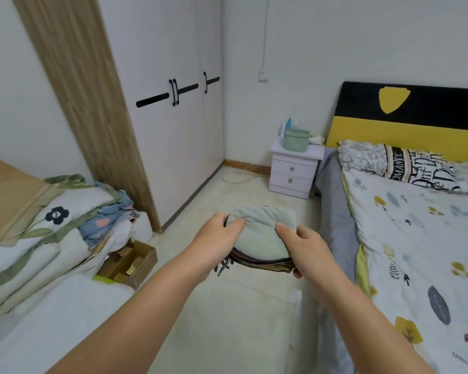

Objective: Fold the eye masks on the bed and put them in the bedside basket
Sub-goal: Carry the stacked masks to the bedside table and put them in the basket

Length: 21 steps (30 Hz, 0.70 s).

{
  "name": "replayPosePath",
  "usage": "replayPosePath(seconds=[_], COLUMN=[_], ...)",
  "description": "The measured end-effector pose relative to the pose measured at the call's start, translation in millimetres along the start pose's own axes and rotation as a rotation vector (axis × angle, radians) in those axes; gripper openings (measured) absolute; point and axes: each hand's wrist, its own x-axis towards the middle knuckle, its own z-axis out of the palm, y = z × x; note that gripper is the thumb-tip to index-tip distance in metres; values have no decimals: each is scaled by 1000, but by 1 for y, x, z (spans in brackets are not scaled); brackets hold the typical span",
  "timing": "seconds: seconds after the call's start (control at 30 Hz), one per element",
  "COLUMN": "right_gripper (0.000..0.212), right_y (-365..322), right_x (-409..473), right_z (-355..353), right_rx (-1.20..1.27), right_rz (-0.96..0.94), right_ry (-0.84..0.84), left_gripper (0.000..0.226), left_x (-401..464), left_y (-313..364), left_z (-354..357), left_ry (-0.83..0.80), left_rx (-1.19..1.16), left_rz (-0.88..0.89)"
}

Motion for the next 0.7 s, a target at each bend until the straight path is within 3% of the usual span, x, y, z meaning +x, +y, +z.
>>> replayPosePath(seconds=[0.37, 0.7], right_gripper=[37, 35], right_y=[-26, -40], right_x=[111, 282], right_z=[26, -23], right_rx=[-4, -1], right_rz=[61, 39], right_ry=[142, 184], left_gripper=[19, 18], left_x=[141, 305], left_y=[7, 58], left_z=[-7, 56], left_ry=[-164, -192], left_rx=[5, -24], left_rz=[48, 64])
